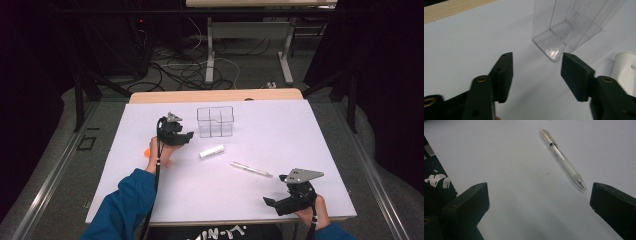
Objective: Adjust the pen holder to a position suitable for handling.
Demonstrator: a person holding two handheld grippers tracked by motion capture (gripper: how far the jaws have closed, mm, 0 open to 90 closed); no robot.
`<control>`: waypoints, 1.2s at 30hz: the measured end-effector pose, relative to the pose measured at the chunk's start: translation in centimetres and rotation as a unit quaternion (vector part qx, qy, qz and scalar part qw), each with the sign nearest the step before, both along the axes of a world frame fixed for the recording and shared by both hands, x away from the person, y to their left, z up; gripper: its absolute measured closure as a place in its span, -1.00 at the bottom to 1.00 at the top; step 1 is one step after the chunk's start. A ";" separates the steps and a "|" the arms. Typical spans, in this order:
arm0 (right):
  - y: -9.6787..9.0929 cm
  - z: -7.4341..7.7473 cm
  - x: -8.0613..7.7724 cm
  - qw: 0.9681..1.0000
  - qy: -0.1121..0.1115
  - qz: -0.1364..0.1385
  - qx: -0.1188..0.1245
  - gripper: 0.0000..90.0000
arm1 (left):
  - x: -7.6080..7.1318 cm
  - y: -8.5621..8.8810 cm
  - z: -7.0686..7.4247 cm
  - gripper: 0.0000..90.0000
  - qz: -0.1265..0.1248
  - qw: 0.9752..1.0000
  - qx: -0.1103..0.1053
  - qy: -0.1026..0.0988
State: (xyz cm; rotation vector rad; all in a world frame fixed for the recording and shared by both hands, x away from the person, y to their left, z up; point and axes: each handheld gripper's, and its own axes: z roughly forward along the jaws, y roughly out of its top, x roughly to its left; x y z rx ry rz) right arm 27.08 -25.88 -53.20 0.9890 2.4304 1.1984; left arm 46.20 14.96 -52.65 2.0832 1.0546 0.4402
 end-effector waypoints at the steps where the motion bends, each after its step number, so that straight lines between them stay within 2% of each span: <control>1: 0.0 0.0 0.0 1.000 0.000 0.000 0.000 -0.96 | -0.4 0.1 0.1 -0.26 0.000 1.000 -0.001 0.004; 3: 0.0 0.0 0.0 1.000 -0.001 -0.001 -0.001 -0.95 | -1.1 0.2 0.2 -0.41 -0.007 1.000 0.002 0.010; 6: 0.0 0.0 0.0 1.000 0.001 -0.002 -0.001 -0.95 | -2.3 0.3 0.3 -0.47 -0.014 1.000 0.012 0.011; 7: 0.0 0.0 0.0 1.000 -0.002 -0.003 0.000 -0.95 | -2.8 0.3 0.2 -0.50 -0.014 1.000 0.008 0.009; 10: 0.0 0.0 0.0 1.000 0.000 0.000 0.000 -0.95 | -4.1 0.5 0.3 -0.60 -0.019 1.000 0.015 0.009; 11: 0.0 0.0 0.0 1.000 0.000 0.000 0.000 -0.95 | -4.6 0.7 0.4 -0.60 -0.025 0.999 0.020 0.016; 15: 0.1 0.0 0.0 1.000 -0.001 0.002 0.000 -0.95 | -6.6 1.3 0.4 -0.65 -0.033 0.999 0.025 0.020; 18: 0.1 0.0 0.0 1.000 -0.001 0.002 0.000 -0.95 | -8.1 1.7 0.2 -0.67 -0.049 0.997 0.042 0.032; 24: 0.1 0.0 0.0 1.000 0.007 0.003 -0.004 -0.95 | -10.8 2.2 -0.1 -0.77 -0.063 0.995 0.064 0.033; 25: 0.1 0.0 0.0 1.000 0.001 0.002 -0.003 -0.95 | -11.1 2.3 0.0 -0.78 -0.065 0.995 0.065 0.035; 26: 0.1 0.0 0.0 1.000 0.004 0.006 -0.005 -0.95 | -11.4 2.5 0.0 -0.79 -0.067 0.995 0.068 0.036; 36: 0.2 -0.1 0.0 1.000 0.004 0.000 0.001 -0.95 | -14.0 4.1 0.0 -0.84 -0.060 0.995 0.064 0.036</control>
